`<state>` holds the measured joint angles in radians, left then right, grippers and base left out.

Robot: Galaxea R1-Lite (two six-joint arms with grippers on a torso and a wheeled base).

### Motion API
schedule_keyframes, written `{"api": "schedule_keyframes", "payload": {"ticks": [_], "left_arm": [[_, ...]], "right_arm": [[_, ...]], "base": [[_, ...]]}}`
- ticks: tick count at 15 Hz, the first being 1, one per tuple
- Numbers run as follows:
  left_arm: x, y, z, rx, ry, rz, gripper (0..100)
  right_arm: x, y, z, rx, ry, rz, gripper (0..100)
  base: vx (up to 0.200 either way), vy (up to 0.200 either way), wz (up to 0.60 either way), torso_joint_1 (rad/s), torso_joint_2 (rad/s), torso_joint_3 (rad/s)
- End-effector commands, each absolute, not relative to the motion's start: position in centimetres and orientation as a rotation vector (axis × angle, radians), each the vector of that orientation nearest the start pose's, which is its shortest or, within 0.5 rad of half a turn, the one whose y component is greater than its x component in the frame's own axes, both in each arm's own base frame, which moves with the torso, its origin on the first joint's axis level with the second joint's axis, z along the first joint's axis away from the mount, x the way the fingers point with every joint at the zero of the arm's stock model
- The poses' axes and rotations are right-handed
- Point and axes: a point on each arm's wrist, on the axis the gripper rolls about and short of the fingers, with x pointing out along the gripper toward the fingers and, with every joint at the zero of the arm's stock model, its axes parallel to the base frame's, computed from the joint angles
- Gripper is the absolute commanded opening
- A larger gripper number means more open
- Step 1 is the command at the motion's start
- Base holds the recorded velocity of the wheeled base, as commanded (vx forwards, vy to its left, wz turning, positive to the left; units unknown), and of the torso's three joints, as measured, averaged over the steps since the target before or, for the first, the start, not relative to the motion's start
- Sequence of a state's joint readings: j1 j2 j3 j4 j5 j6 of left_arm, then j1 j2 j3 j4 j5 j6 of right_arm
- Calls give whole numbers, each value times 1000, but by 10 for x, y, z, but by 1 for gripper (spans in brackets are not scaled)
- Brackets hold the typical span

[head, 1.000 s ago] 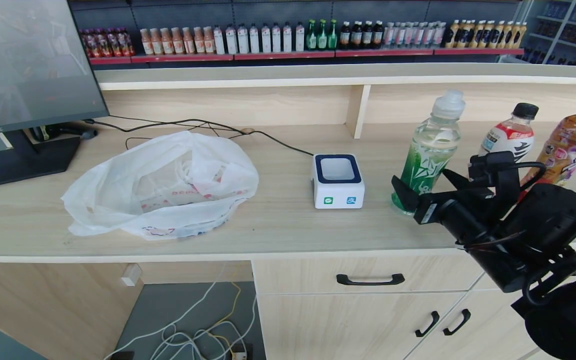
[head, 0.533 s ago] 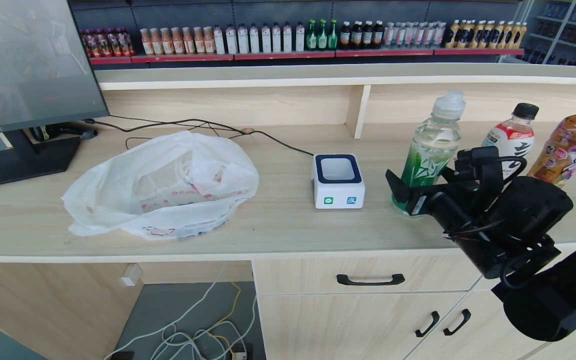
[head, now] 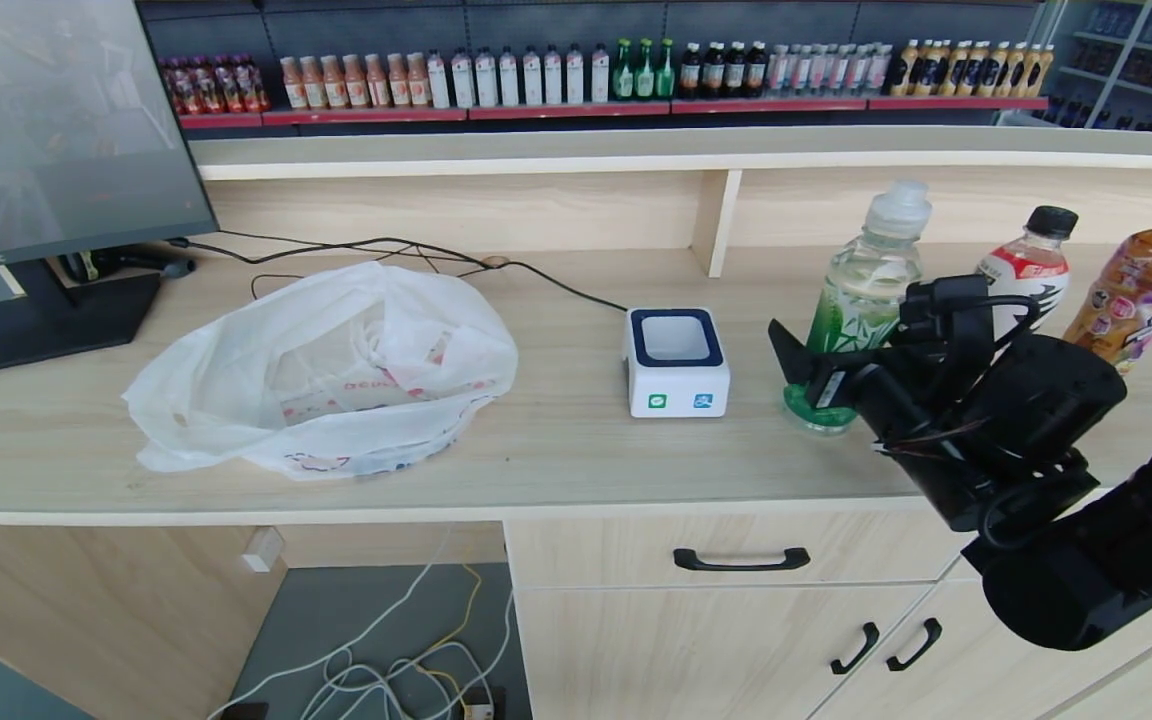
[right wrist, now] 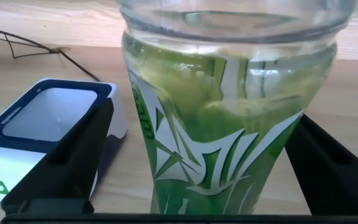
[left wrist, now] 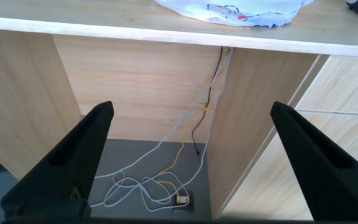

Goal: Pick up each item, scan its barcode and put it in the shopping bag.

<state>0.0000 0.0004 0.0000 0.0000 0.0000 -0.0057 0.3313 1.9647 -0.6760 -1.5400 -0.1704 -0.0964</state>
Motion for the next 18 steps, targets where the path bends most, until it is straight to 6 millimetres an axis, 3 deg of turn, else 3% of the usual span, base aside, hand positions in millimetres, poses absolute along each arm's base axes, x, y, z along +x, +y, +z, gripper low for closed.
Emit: {"api": "schedule_keyframes", "payload": {"ticks": [1,5,6,15,18], "left_arm": [[-23,0,75,-6,0,0,100],[-23,0,75,-6,0,0,100],[-23,0,75,-6,0,0,100],[-23,0,75,-6,0,0,100],[-23,0,75,-6,0,0,100]], "right_arm": [[320,105,159,-33,-266,145,100],[320,105,159,-46,-268,169,100],[320,106,159,-43,-271,176,0],[315,106,163,-32,-287,182,0],[305,106,168,-29,-294,194,0]], "base": [[0,0,0,0,0,0],[0,0,0,0,0,0],[0,0,0,0,0,0],[0,0,0,0,0,0],[0,0,0,0,0,0]]}}
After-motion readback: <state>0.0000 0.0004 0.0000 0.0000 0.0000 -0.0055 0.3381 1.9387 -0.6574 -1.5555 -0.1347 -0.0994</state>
